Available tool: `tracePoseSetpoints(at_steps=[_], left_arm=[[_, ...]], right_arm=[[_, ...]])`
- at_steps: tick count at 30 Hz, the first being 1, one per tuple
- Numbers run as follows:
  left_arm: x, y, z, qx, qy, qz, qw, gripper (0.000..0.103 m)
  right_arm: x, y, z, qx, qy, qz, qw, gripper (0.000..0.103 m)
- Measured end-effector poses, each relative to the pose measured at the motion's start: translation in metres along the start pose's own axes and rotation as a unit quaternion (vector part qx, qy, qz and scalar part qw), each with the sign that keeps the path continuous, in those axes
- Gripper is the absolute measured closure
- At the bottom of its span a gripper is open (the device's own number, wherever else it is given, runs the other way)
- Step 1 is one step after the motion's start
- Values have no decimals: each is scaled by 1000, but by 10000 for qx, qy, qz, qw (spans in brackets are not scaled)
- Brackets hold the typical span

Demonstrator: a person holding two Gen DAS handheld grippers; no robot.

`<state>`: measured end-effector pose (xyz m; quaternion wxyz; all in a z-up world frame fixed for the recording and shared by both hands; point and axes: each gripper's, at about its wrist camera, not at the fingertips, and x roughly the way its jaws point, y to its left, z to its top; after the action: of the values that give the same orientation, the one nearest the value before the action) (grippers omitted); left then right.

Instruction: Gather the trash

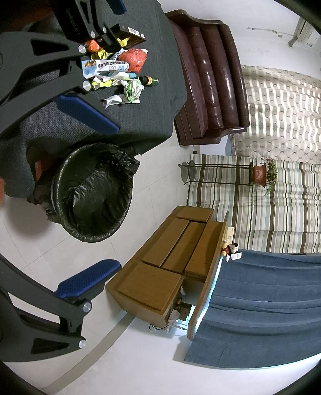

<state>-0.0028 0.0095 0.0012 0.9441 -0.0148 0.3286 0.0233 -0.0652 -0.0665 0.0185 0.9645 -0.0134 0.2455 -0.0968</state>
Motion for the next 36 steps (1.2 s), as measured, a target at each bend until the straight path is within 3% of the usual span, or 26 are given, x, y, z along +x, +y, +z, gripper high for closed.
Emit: tracePoseSetpoints(at_steps=[36], left_arm=[[9,2,-12,14,111,-14,9999,6]], right_arm=[[2,1,-1,-3,20,8,10000,4]])
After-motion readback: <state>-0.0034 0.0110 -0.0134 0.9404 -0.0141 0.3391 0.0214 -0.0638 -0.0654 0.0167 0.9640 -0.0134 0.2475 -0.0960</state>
